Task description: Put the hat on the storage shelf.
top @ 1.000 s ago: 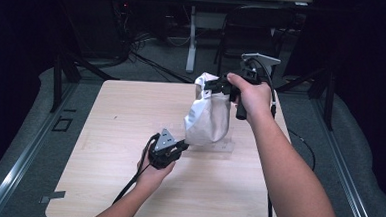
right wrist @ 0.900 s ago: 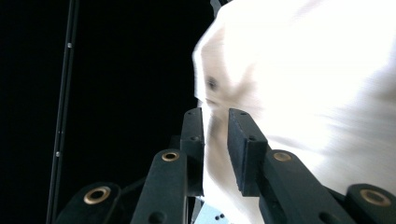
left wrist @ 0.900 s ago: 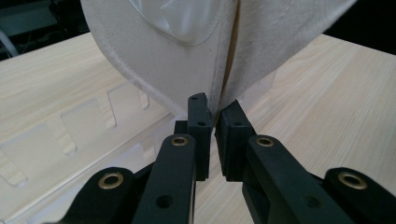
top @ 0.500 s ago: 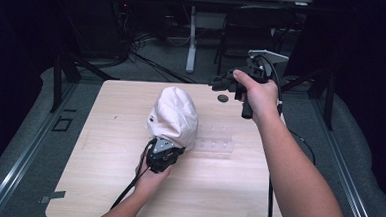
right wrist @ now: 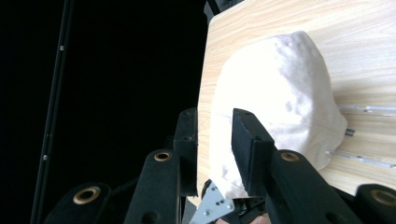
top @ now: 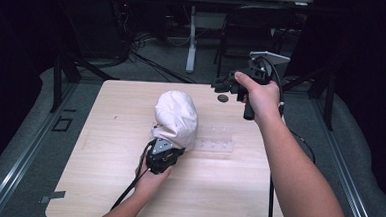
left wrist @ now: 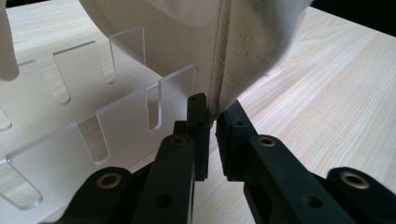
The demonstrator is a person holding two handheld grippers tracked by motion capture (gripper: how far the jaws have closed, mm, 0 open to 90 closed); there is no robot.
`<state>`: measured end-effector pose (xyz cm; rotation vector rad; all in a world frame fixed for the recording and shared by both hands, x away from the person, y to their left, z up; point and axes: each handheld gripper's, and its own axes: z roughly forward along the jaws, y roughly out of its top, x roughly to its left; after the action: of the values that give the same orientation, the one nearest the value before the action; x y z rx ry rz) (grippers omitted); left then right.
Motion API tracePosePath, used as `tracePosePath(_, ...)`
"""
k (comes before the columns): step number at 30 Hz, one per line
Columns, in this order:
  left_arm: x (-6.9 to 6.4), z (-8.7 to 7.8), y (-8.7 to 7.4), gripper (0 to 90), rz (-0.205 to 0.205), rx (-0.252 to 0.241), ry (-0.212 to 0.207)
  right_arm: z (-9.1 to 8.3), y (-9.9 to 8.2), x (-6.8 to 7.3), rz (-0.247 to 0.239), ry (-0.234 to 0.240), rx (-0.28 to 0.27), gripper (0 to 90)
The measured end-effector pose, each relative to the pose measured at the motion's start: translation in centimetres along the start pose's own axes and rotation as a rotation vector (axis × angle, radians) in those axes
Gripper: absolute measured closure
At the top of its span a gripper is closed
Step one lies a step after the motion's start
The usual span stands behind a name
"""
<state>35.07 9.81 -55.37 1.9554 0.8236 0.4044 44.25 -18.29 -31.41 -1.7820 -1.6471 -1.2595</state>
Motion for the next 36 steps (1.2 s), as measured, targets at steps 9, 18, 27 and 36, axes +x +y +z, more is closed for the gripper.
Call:
tracePosePath(9,-0.4,-0.5,-1.1,59.7,-0.028,0.052,0.075,-0.7,0.0,-0.6,-0.010,-0.043,-0.018,71.0)
tracePosePath(18,-1.1,-2.0,-2.6,53.8,0.003,0.119,0.055,-1.6,-0.6,-1.3,-0.047,-0.111,-0.021,69.7)
tracePosePath(27,0.0,-5.1,-4.1,52.4,-0.018,0.170,0.043,-2.4,-1.8,-1.7,-0.090,-0.179,-0.015,68.9)
tracePosePath(36,2.0,-8.2,-4.6,50.2,-0.049,0.161,0.077,-2.8,-2.8,-1.8,-0.119,-0.193,0.002,67.0)
